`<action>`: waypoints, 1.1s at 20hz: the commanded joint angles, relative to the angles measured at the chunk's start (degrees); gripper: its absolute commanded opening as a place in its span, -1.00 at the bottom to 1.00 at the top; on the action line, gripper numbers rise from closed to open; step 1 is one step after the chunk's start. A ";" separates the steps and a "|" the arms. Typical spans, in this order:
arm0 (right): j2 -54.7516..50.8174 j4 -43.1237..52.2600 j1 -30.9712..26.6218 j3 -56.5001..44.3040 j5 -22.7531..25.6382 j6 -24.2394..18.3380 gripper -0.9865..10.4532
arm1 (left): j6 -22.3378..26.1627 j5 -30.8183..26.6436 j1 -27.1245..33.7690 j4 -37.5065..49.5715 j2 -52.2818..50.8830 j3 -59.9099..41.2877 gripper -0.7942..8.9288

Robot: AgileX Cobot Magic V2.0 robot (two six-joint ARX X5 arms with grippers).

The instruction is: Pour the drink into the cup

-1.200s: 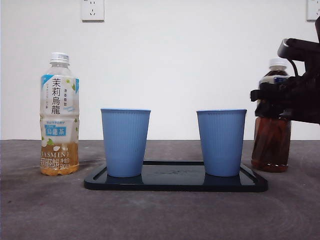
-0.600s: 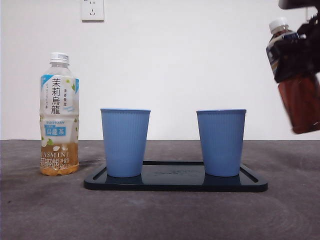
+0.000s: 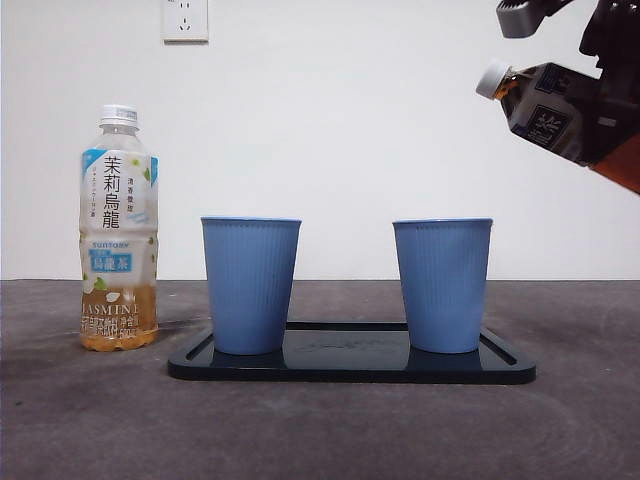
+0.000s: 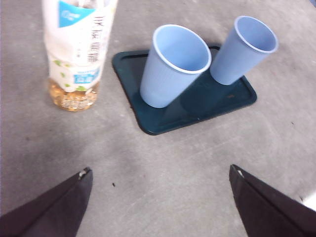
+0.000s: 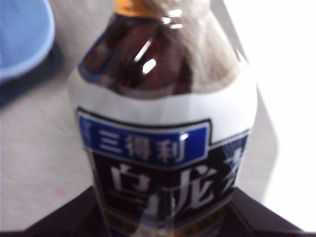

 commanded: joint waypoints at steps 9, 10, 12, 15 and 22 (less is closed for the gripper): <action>4.46 2.58 6.43 2.05 11.17 -17.09 -0.55 | 0.33 0.09 -2.99 0.52 0.26 1.18 0.07; 5.29 2.73 6.82 2.05 12.13 -18.32 -0.55 | 0.33 0.09 -3.17 0.52 0.26 1.18 0.07; 6.64 3.19 7.28 2.05 14.05 -20.33 -0.55 | 0.31 0.09 -3.37 0.50 0.26 1.18 0.07; 8.20 4.13 7.48 2.05 15.78 -21.05 -0.55 | 0.31 0.09 -3.45 0.50 0.26 1.18 0.07; 9.09 4.59 7.48 2.05 16.63 -22.34 -0.55 | 0.31 0.09 -3.45 0.50 0.26 1.18 0.07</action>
